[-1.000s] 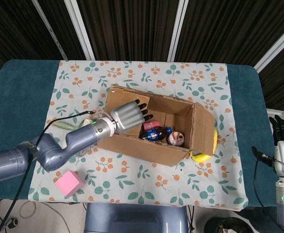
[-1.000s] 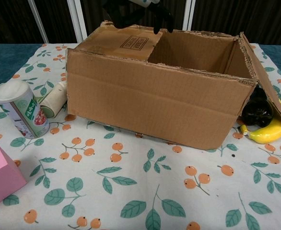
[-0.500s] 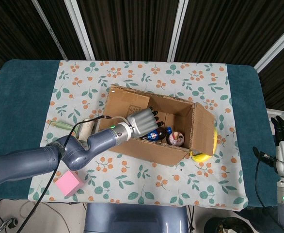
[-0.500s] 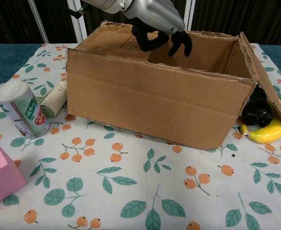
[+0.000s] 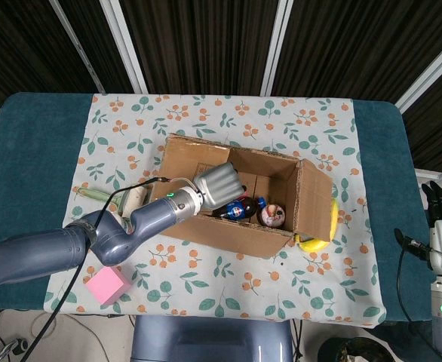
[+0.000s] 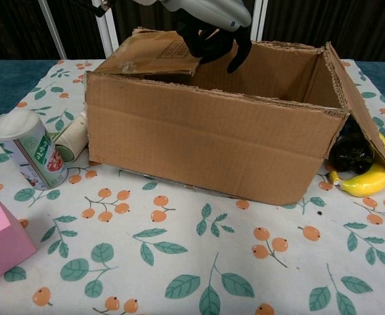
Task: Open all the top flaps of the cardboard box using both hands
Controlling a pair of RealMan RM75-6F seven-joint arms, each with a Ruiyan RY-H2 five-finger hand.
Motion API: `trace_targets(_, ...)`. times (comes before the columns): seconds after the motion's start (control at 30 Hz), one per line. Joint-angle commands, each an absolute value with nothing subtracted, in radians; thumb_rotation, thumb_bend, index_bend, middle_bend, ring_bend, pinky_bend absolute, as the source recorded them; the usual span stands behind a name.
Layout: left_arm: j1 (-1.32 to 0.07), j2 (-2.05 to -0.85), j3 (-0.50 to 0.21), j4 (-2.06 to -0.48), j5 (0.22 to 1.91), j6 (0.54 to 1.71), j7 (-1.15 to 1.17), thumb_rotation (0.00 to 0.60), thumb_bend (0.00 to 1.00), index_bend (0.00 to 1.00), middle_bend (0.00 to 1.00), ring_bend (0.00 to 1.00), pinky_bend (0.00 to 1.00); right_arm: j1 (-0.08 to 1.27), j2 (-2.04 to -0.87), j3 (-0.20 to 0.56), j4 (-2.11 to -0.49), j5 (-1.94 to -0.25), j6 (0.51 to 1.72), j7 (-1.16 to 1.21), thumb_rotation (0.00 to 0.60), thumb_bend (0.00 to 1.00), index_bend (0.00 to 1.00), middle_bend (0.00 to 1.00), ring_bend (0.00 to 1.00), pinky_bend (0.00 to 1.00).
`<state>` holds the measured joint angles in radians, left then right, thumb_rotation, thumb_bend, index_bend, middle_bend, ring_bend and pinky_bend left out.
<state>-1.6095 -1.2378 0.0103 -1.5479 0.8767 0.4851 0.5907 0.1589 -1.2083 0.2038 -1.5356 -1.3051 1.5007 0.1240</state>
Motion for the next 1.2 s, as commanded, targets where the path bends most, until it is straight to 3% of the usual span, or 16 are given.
trace_targets(0.03, -1.612, -1.215, 0.019, -1.566, 0.883, 0.487, 0.586, 0.6, 0.99, 0.38, 0.63, 0.41, 0.43, 0.157, -1.209, 0.206, -1.535, -1.306, 1.501, 0.125, 0.6, 0.34, 0.0, 0.0, 0.0, 0.22)
trace_targets(0.43, -1.612, -1.121, 0.029, -1.634, 0.892, 0.514, 0.579, 0.6, 1.0, 0.39, 0.65, 0.42, 0.44, 0.152, -1.211, 0.211, -1.539, -1.31, 1.491, 0.129, 0.6, 0.34, 0.0, 0.0, 0.0, 0.22)
trace_targets(1.2, -1.558, -0.812, 0.035, -1.865, 0.957, 0.533, 0.569, 0.6, 1.0, 0.4, 0.66, 0.43, 0.45, 0.146, -1.212, 0.216, -1.552, -1.311, 1.475, 0.129, 0.6, 0.34, 0.0, 0.0, 0.0, 0.22)
